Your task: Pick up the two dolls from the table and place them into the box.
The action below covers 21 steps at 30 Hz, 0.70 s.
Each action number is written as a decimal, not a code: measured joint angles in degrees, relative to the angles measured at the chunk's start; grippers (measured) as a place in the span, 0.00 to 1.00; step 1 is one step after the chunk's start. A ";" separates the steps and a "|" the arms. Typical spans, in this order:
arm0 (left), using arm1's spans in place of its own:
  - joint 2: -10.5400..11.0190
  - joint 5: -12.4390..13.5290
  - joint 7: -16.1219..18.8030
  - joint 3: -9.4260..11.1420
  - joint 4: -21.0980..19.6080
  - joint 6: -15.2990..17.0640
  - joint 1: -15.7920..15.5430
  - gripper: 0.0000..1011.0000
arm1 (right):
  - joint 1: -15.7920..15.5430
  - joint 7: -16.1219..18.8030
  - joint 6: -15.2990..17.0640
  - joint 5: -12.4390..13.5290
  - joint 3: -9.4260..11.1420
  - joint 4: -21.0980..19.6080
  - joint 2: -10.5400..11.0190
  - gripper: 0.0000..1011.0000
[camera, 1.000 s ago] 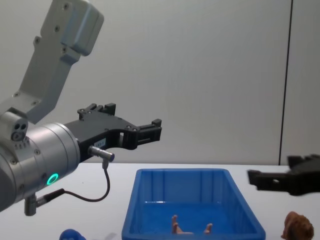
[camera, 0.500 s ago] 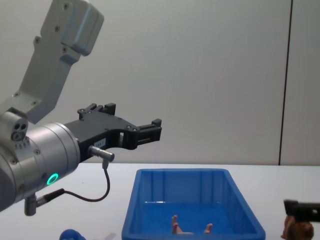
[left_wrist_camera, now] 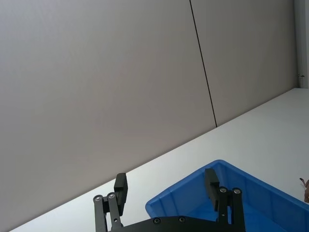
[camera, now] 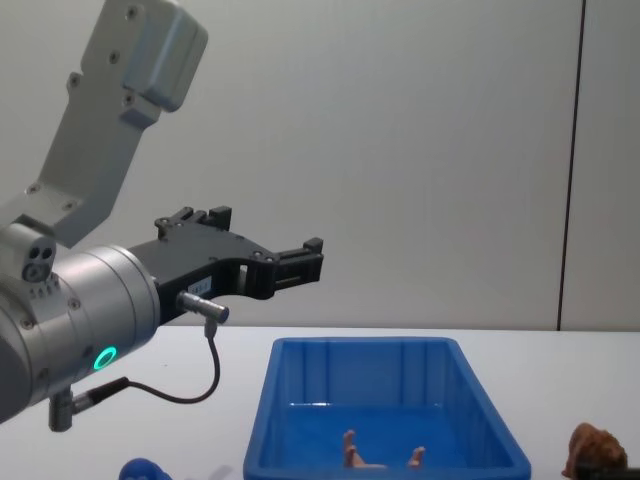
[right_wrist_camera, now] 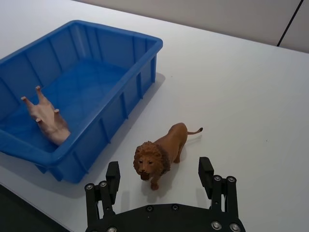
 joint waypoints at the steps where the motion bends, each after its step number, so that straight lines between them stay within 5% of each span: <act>1: 0.00 0.00 0.00 0.00 0.00 0.00 0.00 0.99 | 0.07 0.00 0.07 -0.12 -0.06 0.20 -0.09 0.99; 13: 0.00 0.00 0.00 0.00 0.00 0.00 0.00 0.99 | 1.51 -0.88 0.56 -0.72 -0.86 2.86 -1.68 0.99; 21: 0.00 0.00 0.00 0.00 0.00 0.00 0.00 0.99 | 2.38 -1.90 0.62 -0.73 -1.08 4.12 -2.57 0.80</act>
